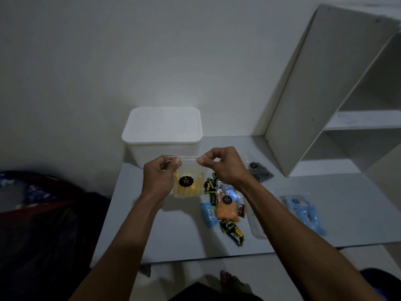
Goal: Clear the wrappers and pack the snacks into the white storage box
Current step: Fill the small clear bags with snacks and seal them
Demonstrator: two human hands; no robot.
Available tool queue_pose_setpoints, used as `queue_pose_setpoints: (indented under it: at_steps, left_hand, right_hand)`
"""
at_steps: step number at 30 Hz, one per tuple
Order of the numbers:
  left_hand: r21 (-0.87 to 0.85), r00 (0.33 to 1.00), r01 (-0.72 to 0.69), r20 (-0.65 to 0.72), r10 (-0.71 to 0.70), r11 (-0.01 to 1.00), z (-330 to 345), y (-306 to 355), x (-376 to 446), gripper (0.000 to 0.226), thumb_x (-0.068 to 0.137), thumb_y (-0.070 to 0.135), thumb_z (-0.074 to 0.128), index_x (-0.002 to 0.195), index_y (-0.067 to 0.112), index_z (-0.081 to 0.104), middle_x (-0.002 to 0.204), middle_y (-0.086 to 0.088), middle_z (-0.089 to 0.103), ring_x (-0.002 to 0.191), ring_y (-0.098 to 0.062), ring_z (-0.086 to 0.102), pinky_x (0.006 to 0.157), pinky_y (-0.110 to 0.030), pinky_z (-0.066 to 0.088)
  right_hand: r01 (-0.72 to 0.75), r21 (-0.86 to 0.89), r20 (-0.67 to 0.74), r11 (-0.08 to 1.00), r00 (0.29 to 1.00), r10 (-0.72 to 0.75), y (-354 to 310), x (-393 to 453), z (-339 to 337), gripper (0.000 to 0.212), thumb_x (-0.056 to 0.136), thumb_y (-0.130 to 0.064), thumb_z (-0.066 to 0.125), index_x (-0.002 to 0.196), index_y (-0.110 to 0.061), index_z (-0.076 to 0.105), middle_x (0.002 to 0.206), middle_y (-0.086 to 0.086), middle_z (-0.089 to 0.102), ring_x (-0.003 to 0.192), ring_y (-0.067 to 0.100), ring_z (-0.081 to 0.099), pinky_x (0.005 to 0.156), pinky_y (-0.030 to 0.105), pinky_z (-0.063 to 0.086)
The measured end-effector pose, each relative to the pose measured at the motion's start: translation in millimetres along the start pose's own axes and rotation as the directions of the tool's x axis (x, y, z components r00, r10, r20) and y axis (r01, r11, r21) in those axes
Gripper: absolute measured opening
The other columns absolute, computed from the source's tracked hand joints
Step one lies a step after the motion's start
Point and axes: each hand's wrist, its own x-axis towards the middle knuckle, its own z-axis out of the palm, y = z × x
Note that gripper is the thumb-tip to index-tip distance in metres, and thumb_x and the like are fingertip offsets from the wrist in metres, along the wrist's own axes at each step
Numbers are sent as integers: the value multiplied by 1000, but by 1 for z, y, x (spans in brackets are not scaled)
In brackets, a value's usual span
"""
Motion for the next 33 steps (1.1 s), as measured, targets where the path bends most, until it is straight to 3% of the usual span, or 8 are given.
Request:
queue_pose_setpoints:
  at_steps: [6, 11, 16, 22, 27, 33]
  left_hand:
    - [-45, 1000, 9, 19, -8, 999, 4, 3, 1, 7, 89, 11, 69, 84, 16, 72, 80, 1, 72, 76, -9, 65, 75, -25, 50]
    - [-51, 999, 34, 42, -32, 998, 9, 4, -1, 7, 88, 12, 69, 85, 17, 72, 79, 4, 72, 74, -5, 65, 72, -23, 49]
    - [-121, 997, 74, 14, -73, 990, 9, 3, 0, 5, 89, 17, 68, 88, 15, 72, 83, 1, 74, 78, -4, 68, 79, -31, 52]
    - [-99, 999, 28, -41, -32, 995, 15, 8, 2, 7, 88, 13, 69, 83, 15, 73, 77, 5, 73, 69, 3, 67, 66, -11, 49]
    - [-126, 998, 56, 0, -56, 990, 19, 8, 4, 8, 91, 18, 66, 88, 16, 73, 85, 3, 75, 77, 1, 69, 67, -10, 51]
    - [-73, 1000, 7, -28, -9, 997, 27, 11, 2, 10, 93, 13, 64, 87, 13, 72, 83, -1, 73, 69, 6, 65, 62, -6, 47]
  right_hand:
    - [-33, 189, -27, 981, 999, 39, 2, -4, -7, 16, 78, -26, 81, 79, -12, 74, 82, -5, 76, 75, -3, 69, 72, 17, 46]
    - [-6, 150, -39, 989, 999, 12, 7, -4, -12, 19, 82, -31, 77, 80, -12, 74, 83, -2, 76, 76, -1, 70, 73, 20, 50]
    - [34, 123, -51, 992, 998, -28, 8, -4, -19, 25, 87, -34, 72, 82, -10, 75, 87, -4, 76, 79, -6, 68, 77, 21, 49]
    - [44, 163, -92, 986, 995, -29, 11, -5, -19, 24, 89, -34, 69, 90, -11, 76, 85, -4, 76, 79, -2, 69, 75, 22, 52]
    - [57, 134, -148, 989, 988, -37, 13, -4, -22, 25, 90, -35, 67, 89, -12, 75, 84, -5, 75, 75, -5, 66, 70, 18, 47]
    - [36, 125, -71, 991, 997, -27, 14, -8, -22, 24, 91, -37, 65, 94, -15, 75, 86, -3, 75, 82, 2, 69, 74, 17, 51]
